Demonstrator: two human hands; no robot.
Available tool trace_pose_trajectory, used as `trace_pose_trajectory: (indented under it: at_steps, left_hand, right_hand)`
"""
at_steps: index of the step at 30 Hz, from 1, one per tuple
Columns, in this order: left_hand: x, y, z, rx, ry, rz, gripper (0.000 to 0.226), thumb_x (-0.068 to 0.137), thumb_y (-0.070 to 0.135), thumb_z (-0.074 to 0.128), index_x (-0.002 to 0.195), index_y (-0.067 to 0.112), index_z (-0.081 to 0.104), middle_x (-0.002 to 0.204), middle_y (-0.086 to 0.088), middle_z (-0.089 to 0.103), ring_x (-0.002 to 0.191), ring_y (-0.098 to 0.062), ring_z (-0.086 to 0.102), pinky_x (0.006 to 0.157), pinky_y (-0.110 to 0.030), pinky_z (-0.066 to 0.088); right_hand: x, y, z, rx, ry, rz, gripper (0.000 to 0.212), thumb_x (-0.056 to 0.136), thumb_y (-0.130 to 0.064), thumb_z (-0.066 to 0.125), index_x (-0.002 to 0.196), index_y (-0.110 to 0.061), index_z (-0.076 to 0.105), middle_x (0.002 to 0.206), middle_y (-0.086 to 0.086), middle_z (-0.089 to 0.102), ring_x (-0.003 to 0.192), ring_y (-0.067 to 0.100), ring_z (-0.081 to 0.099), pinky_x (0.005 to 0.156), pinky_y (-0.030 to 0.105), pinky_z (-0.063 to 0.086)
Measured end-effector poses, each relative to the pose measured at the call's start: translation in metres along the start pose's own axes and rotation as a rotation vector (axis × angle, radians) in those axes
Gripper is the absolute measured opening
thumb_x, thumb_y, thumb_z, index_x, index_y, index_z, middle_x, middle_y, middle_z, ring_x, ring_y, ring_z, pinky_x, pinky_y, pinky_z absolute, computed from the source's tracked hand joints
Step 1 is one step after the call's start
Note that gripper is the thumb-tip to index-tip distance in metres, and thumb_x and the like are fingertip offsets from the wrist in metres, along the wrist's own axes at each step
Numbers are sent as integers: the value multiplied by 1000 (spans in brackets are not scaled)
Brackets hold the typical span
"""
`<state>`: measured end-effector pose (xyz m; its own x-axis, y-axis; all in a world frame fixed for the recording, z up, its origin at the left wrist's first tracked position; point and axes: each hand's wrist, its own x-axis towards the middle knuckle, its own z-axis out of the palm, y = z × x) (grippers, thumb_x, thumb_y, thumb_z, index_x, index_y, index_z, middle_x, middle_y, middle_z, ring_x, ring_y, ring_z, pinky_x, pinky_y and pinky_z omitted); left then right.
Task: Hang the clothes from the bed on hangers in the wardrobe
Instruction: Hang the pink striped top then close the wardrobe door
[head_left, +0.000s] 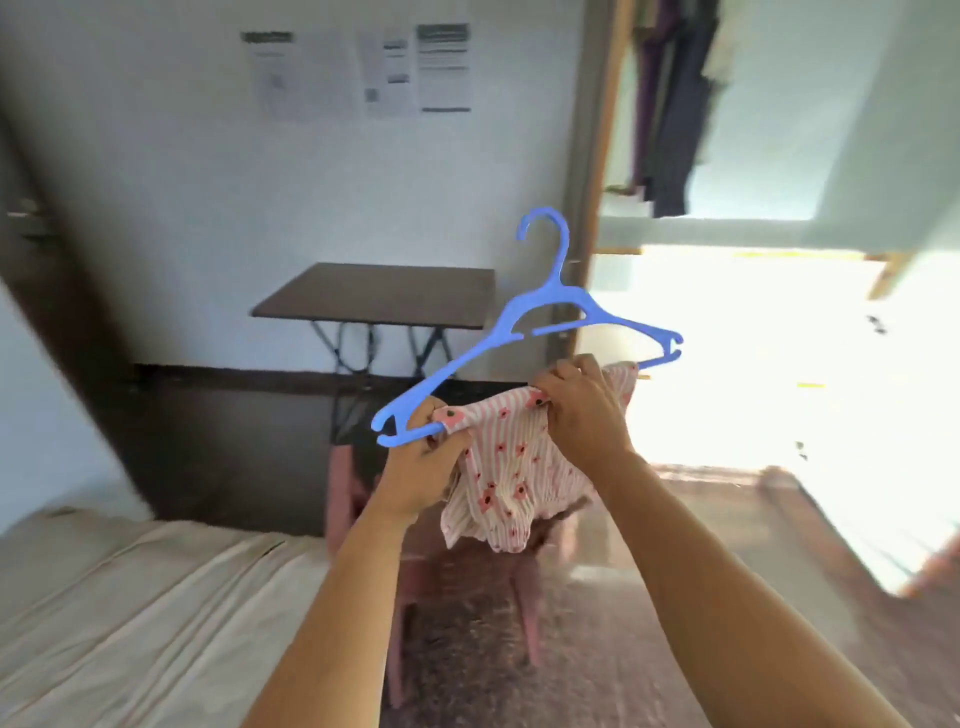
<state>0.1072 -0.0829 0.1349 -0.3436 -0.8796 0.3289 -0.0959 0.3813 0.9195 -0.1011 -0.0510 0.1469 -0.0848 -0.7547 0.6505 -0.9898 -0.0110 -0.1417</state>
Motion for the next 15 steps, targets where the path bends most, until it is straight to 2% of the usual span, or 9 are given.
trace_pose_trajectory:
  at_steps: [3,4,5,7,8,9,12,15]
  left_hand:
    - [16,16,78,-109,-76,14,11,83,8,73,82,7,63,70,-16,58,64,-19,59,63,-39,54]
    - [21,21,102,-159,-93,-5,16,79,11,77,90,5,67,76,-16,64,72,-23,65,69,-42,56]
    - [27,26,125,-204,-115,-36,23,77,12,80,96,6,70,81,-13,69,78,-22,69,71,-39,58]
    - [38,35,169,-282,-186,-69,25,76,7,81,98,15,72,84,2,73,80,-9,70,68,-22,56]
    - [45,39,189,-295,-222,-61,23,76,4,80,93,17,72,82,8,73,79,-5,69,68,-19,54]
    - [53,41,209,-287,-258,-36,21,75,2,80,87,18,72,82,8,72,79,-6,69,71,-21,55]
    - [79,46,267,-234,-390,52,24,77,3,77,77,24,67,82,-4,64,80,-17,63,77,-33,53]
    - [112,46,324,-239,-432,95,19,85,8,70,87,26,65,83,-10,59,77,-20,60,72,-30,50]
  right_hand:
    - [-18,76,-45,-186,22,129,28,71,-3,57,90,-18,70,93,0,64,93,30,51,72,39,39]
    - [-24,99,-57,-206,27,165,27,71,-3,57,89,-18,70,93,2,63,90,31,51,69,40,41]
    - [-29,121,-67,-211,31,198,27,71,-3,55,89,-17,70,92,4,63,86,31,51,66,39,42]
    - [-36,162,-83,-185,52,275,26,71,-5,49,86,-13,69,88,7,59,78,32,51,61,35,41]
    - [-38,179,-89,-171,68,319,26,72,-7,46,83,-12,69,86,8,57,77,32,52,61,32,40]
    - [-40,196,-93,-178,93,356,25,72,-8,45,79,-12,68,83,8,56,76,31,54,60,29,38]
    - [-40,250,-98,-211,152,437,19,72,-10,49,71,-13,67,77,7,55,69,29,55,58,22,32]
    - [-27,308,-93,-127,133,516,23,76,-14,45,77,-10,68,83,10,51,80,30,52,66,28,39]
